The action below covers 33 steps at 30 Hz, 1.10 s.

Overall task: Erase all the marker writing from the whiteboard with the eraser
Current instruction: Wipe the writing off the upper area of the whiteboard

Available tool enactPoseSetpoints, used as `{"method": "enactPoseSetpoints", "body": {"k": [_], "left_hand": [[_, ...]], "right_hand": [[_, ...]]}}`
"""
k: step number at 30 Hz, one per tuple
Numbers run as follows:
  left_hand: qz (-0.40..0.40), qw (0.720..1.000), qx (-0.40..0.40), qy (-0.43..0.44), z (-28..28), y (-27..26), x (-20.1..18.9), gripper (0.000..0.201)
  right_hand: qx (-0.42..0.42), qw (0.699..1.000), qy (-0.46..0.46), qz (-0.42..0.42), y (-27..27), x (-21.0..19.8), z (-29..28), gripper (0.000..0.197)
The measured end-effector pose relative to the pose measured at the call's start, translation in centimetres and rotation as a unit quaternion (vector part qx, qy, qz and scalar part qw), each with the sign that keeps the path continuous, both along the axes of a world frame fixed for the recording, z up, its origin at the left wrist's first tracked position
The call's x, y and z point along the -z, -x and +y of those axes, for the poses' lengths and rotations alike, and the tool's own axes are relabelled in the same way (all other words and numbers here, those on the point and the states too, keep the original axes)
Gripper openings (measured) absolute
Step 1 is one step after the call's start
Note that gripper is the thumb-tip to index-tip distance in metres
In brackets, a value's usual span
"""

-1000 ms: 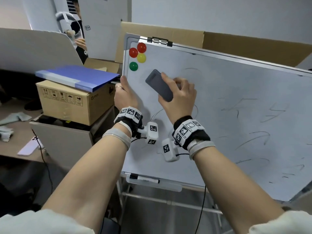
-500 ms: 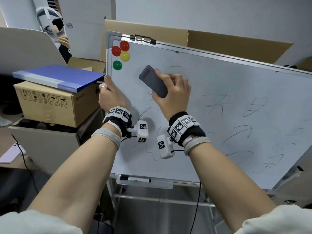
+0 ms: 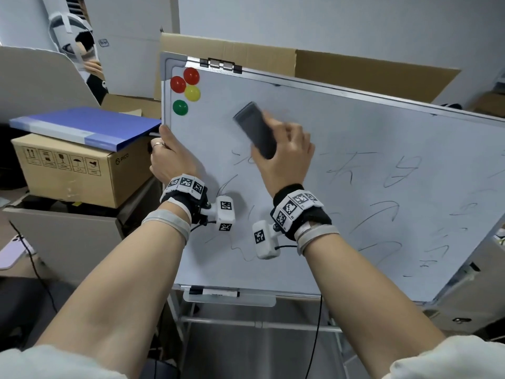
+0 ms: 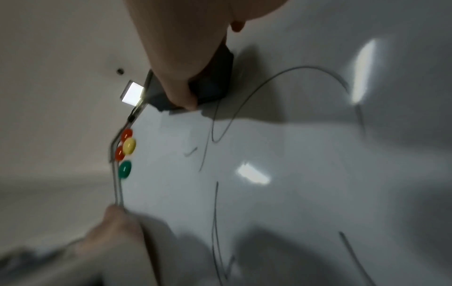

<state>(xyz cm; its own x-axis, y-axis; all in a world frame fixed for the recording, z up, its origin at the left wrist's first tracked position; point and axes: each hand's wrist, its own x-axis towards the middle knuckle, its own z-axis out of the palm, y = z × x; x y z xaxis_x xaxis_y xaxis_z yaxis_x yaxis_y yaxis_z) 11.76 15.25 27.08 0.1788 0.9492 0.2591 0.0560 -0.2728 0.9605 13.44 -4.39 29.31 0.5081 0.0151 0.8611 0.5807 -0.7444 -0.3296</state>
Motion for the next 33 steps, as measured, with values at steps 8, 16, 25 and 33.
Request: {"method": "enactPoseSetpoints", "body": {"k": [8, 16, 25, 33], "left_hand": [[0.028, 0.999, -0.020, -0.034, -0.5, 0.2, 0.1, 0.044], [0.009, 0.999, -0.010, -0.032, -0.2, 0.2, 0.7, 0.050], [-0.012, 1.000, 0.003, -0.020, 0.3, 0.2, 0.8, 0.056], [-0.013, 1.000, 0.020, -0.015, -0.1, 0.6, 0.7, 0.057]], "right_hand": [[-0.003, 0.995, -0.089, 0.047, 0.1, 0.4, -1.3, 0.064], [0.011, 0.997, -0.068, 0.030, -0.2, 0.2, -1.3, 0.063], [-0.060, 0.996, 0.063, 0.030, 1.3, 3.6, 1.0, 0.062], [-0.013, 0.999, -0.029, 0.027, 0.6, 1.8, 0.6, 0.058]]}}
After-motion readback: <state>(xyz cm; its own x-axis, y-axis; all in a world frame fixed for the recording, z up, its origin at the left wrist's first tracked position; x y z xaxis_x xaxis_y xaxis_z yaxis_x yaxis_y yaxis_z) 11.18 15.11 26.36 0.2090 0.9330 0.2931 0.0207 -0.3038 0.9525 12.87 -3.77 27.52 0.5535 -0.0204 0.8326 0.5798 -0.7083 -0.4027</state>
